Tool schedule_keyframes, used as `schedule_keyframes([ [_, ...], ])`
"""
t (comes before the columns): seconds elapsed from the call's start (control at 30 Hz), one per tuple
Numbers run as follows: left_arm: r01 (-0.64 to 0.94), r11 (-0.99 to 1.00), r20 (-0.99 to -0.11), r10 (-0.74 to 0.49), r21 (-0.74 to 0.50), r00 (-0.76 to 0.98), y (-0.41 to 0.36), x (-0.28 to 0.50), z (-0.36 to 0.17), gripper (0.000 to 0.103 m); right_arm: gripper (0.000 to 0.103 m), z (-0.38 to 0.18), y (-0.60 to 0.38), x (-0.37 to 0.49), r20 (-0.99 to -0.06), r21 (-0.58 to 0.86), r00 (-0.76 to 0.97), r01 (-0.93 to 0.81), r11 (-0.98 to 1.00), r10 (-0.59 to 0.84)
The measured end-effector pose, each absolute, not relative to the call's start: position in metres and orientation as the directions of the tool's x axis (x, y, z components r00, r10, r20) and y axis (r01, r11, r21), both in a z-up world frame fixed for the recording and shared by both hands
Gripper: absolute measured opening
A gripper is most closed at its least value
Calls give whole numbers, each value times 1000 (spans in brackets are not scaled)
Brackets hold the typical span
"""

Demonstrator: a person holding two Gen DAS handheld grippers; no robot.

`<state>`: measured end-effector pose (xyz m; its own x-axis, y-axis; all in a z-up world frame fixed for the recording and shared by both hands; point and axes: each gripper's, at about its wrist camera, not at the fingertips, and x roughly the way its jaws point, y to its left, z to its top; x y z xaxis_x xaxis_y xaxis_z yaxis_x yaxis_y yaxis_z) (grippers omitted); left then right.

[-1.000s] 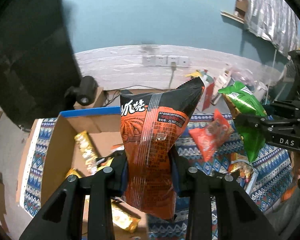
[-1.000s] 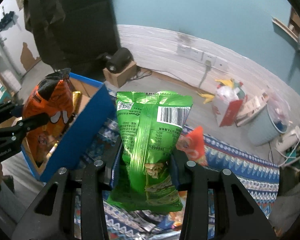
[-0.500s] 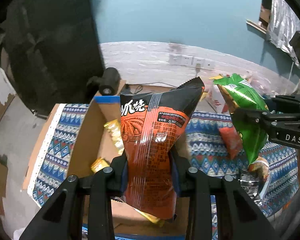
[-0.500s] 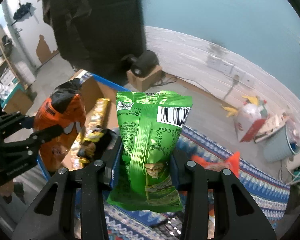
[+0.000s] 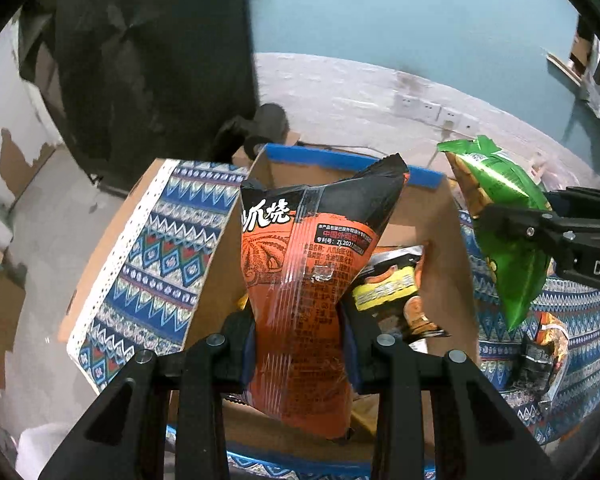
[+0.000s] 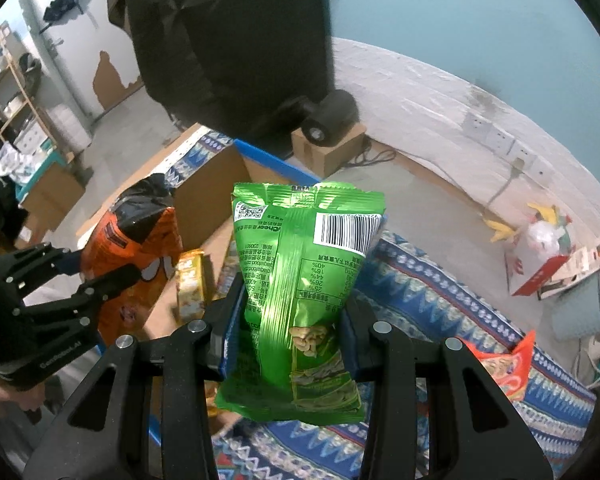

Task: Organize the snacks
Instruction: 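Lift both held bags and carry them over the cardboard box, then open the left tool to drop the orange-brown bag while the right tool drops the green bag into the box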

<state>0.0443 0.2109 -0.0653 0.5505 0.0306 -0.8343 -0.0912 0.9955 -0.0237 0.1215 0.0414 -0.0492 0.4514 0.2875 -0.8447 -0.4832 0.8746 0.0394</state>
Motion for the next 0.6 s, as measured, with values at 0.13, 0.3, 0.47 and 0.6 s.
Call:
schedule_keyframes([
  [0.13, -115, 993, -844, 37, -29, 535, 222, 45, -73, 36, 39, -58, 61, 121, -854, 37, 434, -499, 866, 287],
  [0.3, -134, 991, -860, 48, -23, 508, 229, 48, -84, 36, 39, -71, 73, 124, -867, 54, 404, -506, 861, 292],
  [0.47, -160, 985, -883, 18, -65, 469, 238, 50, -94, 36, 39, -77, 77, 128, -874, 74, 383, -504, 861, 299],
  [0.6, -194, 979, -887, 34, -63, 460, 244, 50, -94, 50, 40, -79, 78, 131, -876, 86, 373, -505, 859, 306],
])
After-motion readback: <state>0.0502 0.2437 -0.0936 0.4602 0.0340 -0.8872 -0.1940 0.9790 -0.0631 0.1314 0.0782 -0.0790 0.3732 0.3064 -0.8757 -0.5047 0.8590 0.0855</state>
